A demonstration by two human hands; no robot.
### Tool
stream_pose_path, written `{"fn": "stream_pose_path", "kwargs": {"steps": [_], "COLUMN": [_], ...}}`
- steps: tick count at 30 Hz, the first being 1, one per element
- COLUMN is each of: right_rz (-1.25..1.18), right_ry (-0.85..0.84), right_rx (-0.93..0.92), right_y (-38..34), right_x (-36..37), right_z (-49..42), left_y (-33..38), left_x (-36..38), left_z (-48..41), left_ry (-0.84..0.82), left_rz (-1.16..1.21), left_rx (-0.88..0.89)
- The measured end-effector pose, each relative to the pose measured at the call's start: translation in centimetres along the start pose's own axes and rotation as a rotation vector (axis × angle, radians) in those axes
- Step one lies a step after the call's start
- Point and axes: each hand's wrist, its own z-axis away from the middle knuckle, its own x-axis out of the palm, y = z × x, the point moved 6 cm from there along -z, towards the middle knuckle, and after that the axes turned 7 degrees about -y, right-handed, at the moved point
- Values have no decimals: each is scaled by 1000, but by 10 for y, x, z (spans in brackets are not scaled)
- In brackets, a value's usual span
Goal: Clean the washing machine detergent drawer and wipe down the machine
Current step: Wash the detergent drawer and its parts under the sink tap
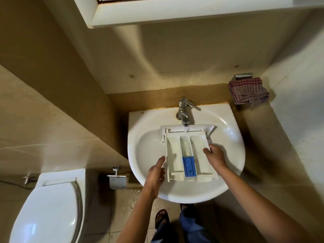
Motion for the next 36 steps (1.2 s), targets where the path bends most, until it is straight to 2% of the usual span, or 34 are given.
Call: {"fn": "stream_pose_path", "kwargs": {"steps": [4, 7, 9, 12, 14, 30, 32, 33, 35, 36], "right_rz": [33, 76, 99, 83, 64, 80, 133, 217, 429, 514], "right_ry": [18, 25, 36, 32, 16, -81, -4, 113, 299, 263], "right_rx": [-51, -80, -98, -95, -70, 17, -63, -167, -469, -624], "right_y": [-5, -11, -14, -15, -16, -34, -39, -46, -64, -72], "right_x": [-3, 0, 0, -2, -3, -10, -11, -15, -12, -2], "right_z": [2, 3, 4, 5, 6, 11, 18, 24, 39, 43], "left_y": [7, 7, 7, 7, 9, 17, 17, 17, 18, 18], "left_x": [11, 28, 34, 36, 37, 36, 36, 36, 35, 35], "left_z": [-29, -41, -45, -49, -47, -49, -49, -50, -50, -51], "left_ry": [-125, -197, -154, 30, 77, 110, 121, 127, 138, 139], "left_rz": [-70, -15, -64, -203, -257, -327, -338, -348, -370, -379], "left_rx": [-84, -132, -143, -52, 3, -13, -7, 1, 20, 28]}}
